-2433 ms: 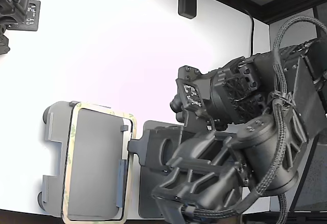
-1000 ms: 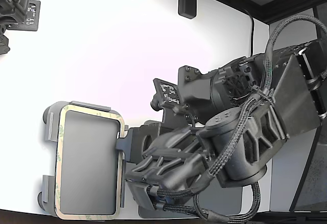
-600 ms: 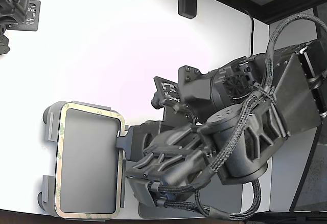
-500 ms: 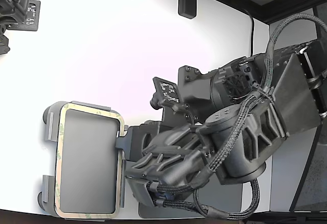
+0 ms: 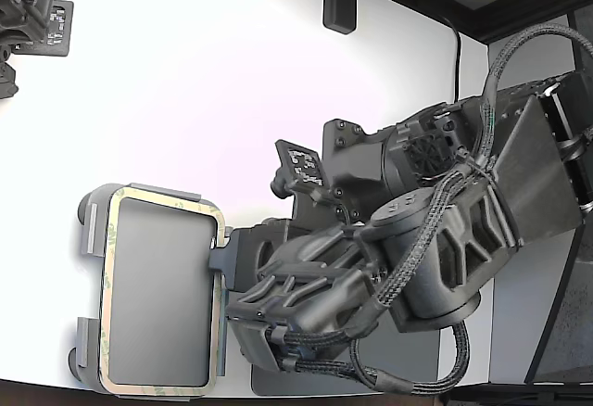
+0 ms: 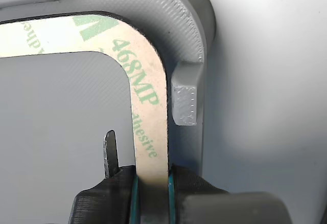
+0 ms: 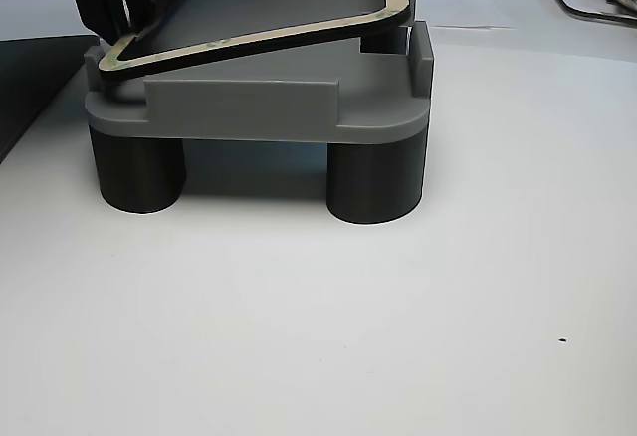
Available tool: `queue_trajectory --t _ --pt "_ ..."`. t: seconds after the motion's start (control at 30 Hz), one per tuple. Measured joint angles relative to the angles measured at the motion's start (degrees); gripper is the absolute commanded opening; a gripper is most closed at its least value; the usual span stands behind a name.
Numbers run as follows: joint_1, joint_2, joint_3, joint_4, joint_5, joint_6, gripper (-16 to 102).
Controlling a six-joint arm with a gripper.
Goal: Move top rectangular frame to the holder.
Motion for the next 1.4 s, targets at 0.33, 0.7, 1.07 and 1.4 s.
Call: queue_trajectory --t 0.33,0.7,1.07,1.4 --pt "-0.4 0.0 0.0 -1.3 0.6 -1.3 100" --pt "0.5 0.7 -4.0 -5.6 11.2 -8.8 100" --pt "-2.4 10.9 -2.6 -10.5 17.0 -40.3 100" --pt "-20.1 34.2 20.4 -25.6 4.7 -89.6 100"
